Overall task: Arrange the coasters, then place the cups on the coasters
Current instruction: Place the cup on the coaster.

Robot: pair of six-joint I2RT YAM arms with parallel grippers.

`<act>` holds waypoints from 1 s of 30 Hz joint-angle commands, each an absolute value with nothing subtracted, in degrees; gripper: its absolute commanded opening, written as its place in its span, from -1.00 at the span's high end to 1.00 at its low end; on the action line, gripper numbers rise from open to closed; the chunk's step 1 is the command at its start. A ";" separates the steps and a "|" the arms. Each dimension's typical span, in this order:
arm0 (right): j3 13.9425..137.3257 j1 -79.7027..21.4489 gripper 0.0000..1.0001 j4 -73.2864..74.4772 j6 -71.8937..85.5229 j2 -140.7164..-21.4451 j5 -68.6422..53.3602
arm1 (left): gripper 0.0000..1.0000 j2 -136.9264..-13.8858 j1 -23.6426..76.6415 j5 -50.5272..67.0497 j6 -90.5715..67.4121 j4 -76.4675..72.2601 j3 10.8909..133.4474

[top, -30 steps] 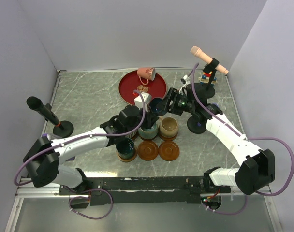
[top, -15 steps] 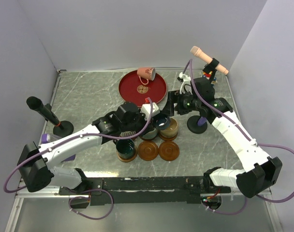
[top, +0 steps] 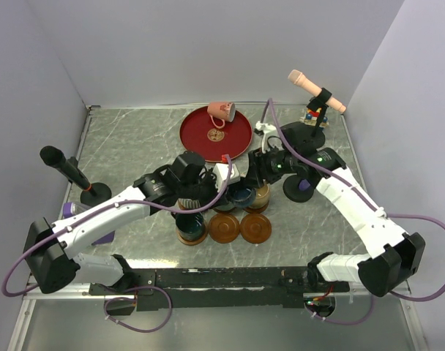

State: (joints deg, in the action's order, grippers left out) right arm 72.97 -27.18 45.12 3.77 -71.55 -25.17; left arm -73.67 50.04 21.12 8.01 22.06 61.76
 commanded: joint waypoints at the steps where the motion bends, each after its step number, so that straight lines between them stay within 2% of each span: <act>1: 74.36 -29.53 -0.12 44.83 1.05 -72.25 -24.17 | 0.99 -72.59 49.92 27.33 11.07 19.60 67.50; 11: 73.74 -33.84 0.27 44.65 -1.04 -73.83 -22.94 | 0.99 -72.25 50.01 27.86 9.58 17.14 66.01; 12: 73.65 -33.84 0.41 44.65 -1.14 -73.83 -22.59 | 0.99 -72.07 50.01 27.34 9.58 16.96 65.83; 14: 73.30 -33.93 0.79 44.47 -0.88 -73.48 -21.71 | 0.99 -71.81 49.83 26.28 8.97 16.70 65.66; 16: 73.04 -33.93 1.00 44.04 -0.62 -72.69 -20.57 | 0.94 -71.54 49.83 24.88 8.00 16.09 65.22; 18: 72.42 -33.93 1.00 42.90 -0.09 -71.29 -18.82 | 0.71 -71.28 49.31 23.30 7.03 15.30 64.69; 19: 71.99 -33.93 1.00 42.11 1.83 -70.50 -17.85 | 0.54 -71.02 48.87 23.12 6.68 15.03 64.51; 22: 70.93 -33.93 1.00 39.99 5.70 -68.12 -13.47 | -0.37 -69.62 47.29 23.02 5.89 14.15 63.46; 23: 70.58 -33.93 1.00 39.47 7.37 -67.25 -10.92 | -0.54 -68.91 46.76 22.94 5.89 14.15 62.94; 24: 70.23 -33.93 1.00 39.29 8.86 -66.28 -8.29 | -0.66 -68.12 46.06 23.03 5.80 13.89 62.41; 27: 68.82 -34.19 1.00 39.11 13.09 -63.47 -0.38 | -0.85 -64.96 43.52 21.63 5.71 13.36 61.00; 30: 66.19 -36.11 1.00 38.06 17.04 -60.30 7.53 | -0.94 -60.75 38.17 21.88 3.61 10.39 59.86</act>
